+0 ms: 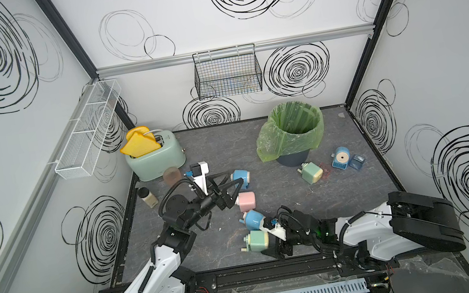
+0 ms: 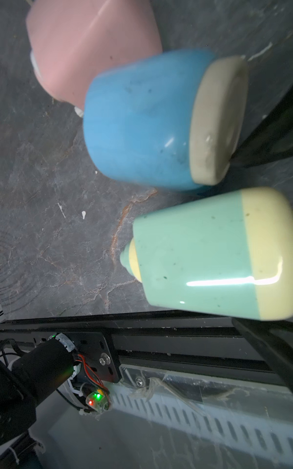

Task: Take out the pencil sharpener tray and clean the shavings
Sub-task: Pick up the pencil sharpener from the center of the board.

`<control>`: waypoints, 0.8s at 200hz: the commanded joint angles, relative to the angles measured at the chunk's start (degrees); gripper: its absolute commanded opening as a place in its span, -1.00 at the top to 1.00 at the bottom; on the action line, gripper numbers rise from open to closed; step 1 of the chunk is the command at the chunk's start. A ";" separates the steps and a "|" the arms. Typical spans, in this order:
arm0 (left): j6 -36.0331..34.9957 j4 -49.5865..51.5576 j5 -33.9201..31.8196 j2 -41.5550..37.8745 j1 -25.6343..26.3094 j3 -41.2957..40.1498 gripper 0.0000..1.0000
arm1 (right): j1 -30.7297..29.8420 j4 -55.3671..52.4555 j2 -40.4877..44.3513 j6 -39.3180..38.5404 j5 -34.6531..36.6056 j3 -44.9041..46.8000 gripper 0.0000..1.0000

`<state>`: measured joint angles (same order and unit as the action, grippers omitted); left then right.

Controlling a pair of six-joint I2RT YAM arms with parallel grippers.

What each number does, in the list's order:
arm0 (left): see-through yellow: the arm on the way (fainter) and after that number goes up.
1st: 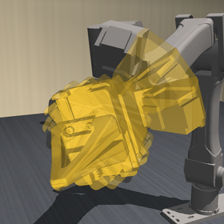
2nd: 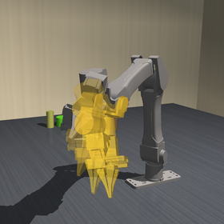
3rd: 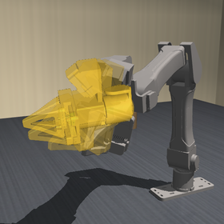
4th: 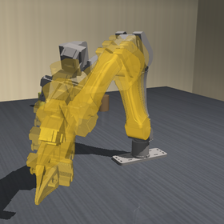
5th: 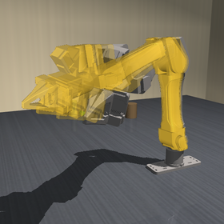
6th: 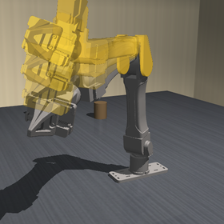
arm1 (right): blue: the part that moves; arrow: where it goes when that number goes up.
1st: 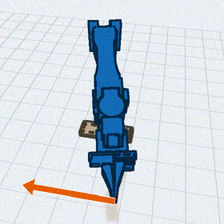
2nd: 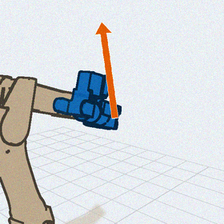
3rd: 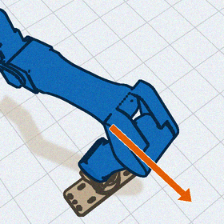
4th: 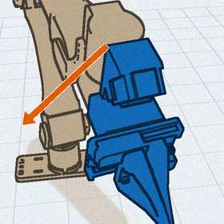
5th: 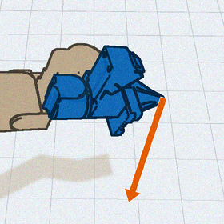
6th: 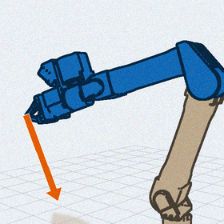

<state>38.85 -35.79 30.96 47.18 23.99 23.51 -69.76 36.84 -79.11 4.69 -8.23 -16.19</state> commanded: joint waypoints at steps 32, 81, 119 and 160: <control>-0.44 -1.74 -0.12 -0.68 -0.35 0.45 -0.95 | -1.69 -0.13 1.72 -1.85 1.40 -1.07 -0.31; 0.65 -4.59 1.83 0.36 -0.34 0.53 -0.95 | -1.57 -10.14 9.89 -4.36 -3.06 -1.18 0.20; 1.23 -9.19 5.72 1.63 1.33 0.53 -0.95 | 3.74 -21.19 18.53 -0.96 -10.80 -4.89 0.23; -0.76 -10.92 8.48 3.54 5.55 2.01 -0.95 | 11.76 -31.40 25.48 3.97 -13.32 -12.41 0.24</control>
<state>39.16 -41.78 36.62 50.13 27.62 23.59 -61.47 11.31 -57.08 5.23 -17.67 -23.70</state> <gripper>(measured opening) 0.974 0.562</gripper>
